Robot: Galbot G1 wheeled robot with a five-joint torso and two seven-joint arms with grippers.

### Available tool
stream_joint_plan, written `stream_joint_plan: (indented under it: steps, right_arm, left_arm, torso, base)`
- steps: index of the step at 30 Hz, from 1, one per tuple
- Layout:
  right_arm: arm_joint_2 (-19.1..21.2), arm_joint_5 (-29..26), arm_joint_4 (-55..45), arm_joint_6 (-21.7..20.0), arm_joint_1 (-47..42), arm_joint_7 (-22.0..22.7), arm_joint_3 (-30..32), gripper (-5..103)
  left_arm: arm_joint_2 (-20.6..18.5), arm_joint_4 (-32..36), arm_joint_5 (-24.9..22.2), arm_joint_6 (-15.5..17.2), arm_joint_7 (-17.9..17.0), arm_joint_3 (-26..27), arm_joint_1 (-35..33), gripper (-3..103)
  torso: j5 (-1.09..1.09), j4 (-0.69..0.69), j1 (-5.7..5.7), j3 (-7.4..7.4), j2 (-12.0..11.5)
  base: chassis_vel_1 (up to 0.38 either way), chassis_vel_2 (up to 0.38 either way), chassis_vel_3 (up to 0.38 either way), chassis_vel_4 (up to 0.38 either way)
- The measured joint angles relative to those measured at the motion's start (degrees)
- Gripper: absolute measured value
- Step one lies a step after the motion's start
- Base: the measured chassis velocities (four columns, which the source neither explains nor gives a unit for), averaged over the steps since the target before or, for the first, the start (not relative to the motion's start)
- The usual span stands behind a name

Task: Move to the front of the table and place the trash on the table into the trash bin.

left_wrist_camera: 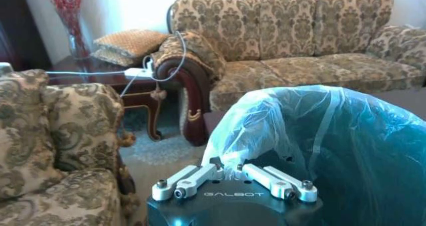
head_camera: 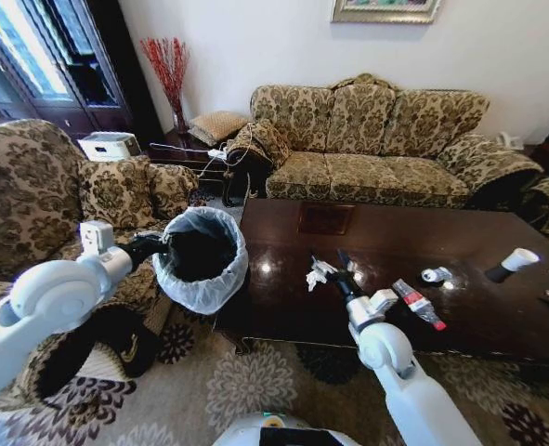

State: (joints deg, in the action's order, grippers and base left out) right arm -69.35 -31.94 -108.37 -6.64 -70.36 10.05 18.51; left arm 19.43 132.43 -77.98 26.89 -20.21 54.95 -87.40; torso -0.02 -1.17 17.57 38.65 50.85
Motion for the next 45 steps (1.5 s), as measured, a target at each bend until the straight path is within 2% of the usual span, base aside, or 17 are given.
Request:
stream_joint_plan:
  steps: [5, 8, 11, 17, 19, 21, 26, 29, 36, 37, 39, 42, 44, 45]
  right_arm:
    - [-2.0, 2.4, 5.8, 0.0, 2.7, 0.2, -1.3, 100]
    - [-4.3, 4.8, 12.5, -0.1, 6.4, -0.4, -2.6, 100]
    - [-5.7, 6.4, 16.4, -0.9, 8.6, -0.8, -3.2, 100]
    - [-6.7, 5.7, 20.9, -2.5, 11.0, -3.1, -4.4, 101]
    - [-6.6, 6.0, 21.7, -3.3, 11.4, -4.1, -5.1, 90]
    - [-6.7, 6.2, 22.0, -3.4, 11.5, -4.2, -5.4, 90]
    - [-7.1, 6.5, 22.8, -3.7, 11.9, -4.3, -5.7, 74]
    - [-7.1, 6.5, 22.9, -3.7, 11.9, -4.3, -5.8, 70]
    - [-6.7, 6.4, 22.1, -4.0, 11.5, -4.2, -5.7, 46]
    - [-6.7, 6.4, 22.1, -4.0, 11.5, -4.2, -5.7, 46]
    - [-6.7, 6.4, 21.9, -4.2, 11.5, -4.2, -5.7, 38]
    - [-6.7, 6.4, 21.7, -4.2, 11.4, -4.2, -5.6, 35]
    - [-6.8, 6.3, 21.7, -4.3, 11.3, -4.2, -5.5, 26]
    - [-6.8, 6.3, 21.7, -4.3, 11.3, -4.2, -5.5, 26]
  left_arm:
    - [-0.2, 0.6, -0.2, 0.0, 0.0, 0.4, 0.0, 3]
    - [-0.3, 1.0, -0.4, 0.0, -0.1, 0.6, 0.0, 3]
    - [0.0, 1.4, -0.4, 0.0, -0.1, 0.5, -0.1, 3]
    - [-0.3, 1.6, -0.4, 0.1, -0.2, 0.3, -0.5, 3]
    - [-0.8, 1.6, -0.4, 0.1, -0.2, 0.2, -0.4, 3]
    - [-0.9, 1.6, -0.5, 0.0, -0.2, 0.1, -0.3, 3]
    - [-0.7, 1.9, -0.5, -0.1, -0.2, -0.1, -0.4, 3]
    - [-0.5, 2.0, -0.4, -0.1, -0.2, -0.1, -0.5, 3]
    - [-0.2, 2.3, -0.4, -0.2, -0.2, -0.3, -0.5, 3]
    - [-0.2, 2.3, -0.4, -0.2, -0.2, -0.3, -0.5, 3]
    - [0.0, 2.4, -0.3, -0.2, -0.2, -0.3, -0.6, 3]
    - [0.2, 2.5, -0.3, -0.2, -0.2, -0.4, -0.6, 3]
    - [0.2, 2.7, -0.2, -0.2, -0.2, -0.4, -0.7, 3]
    - [0.2, 2.7, -0.2, -0.2, -0.2, -0.4, -0.7, 3]
  torso:
    - [-0.01, -0.02, 0.0, 0.0, 0.0]
    - [0.07, -0.01, 0.0, 0.0, 0.0]
    - [0.03, 0.01, 0.01, 0.0, 0.0]
    - [0.0, -0.02, 0.01, 0.0, 0.0]
    - [0.0, -0.02, 0.0, 0.0, 0.0]
    - [0.0, -0.02, 0.0, 0.0, 0.0]
    - [0.03, 0.0, 0.0, 0.0, 0.0]
    - [0.02, 0.0, 0.0, 0.0, 0.0]
    - [0.02, -0.01, 0.0, 0.0, 0.0]
    - [0.02, -0.01, 0.0, 0.0, 0.0]
    - [0.02, 0.0, 0.0, 0.0, 0.0]
    - [0.02, -0.01, 0.0, 0.0, 0.0]
    - [0.02, -0.01, 0.0, 0.0, 0.0]
    - [0.02, -0.01, 0.0, 0.0, 0.0]
  base:
    - [-0.053, -0.059, 0.063, 0.055]
    - [-0.078, -0.086, 0.092, 0.081]
    - [-0.072, -0.056, 0.069, 0.038]
    - [-0.021, -0.007, 0.009, 0.006]
    - [0.0, 0.0, 0.0, 0.0]
    - [0.0, 0.0, 0.0, 0.0]
    - [0.0, 0.0, 0.0, 0.0]
    - [0.0, 0.0, 0.0, 0.0]
    - [0.0, 0.0, 0.0, 0.0]
    - [0.0, 0.0, 0.0, 0.0]
    - [0.0, 0.0, 0.0, 0.0]
    - [0.0, 0.0, 0.0, 0.0]
    - [0.0, 0.0, 0.0, 0.0]
    - [0.0, 0.0, 0.0, 0.0]
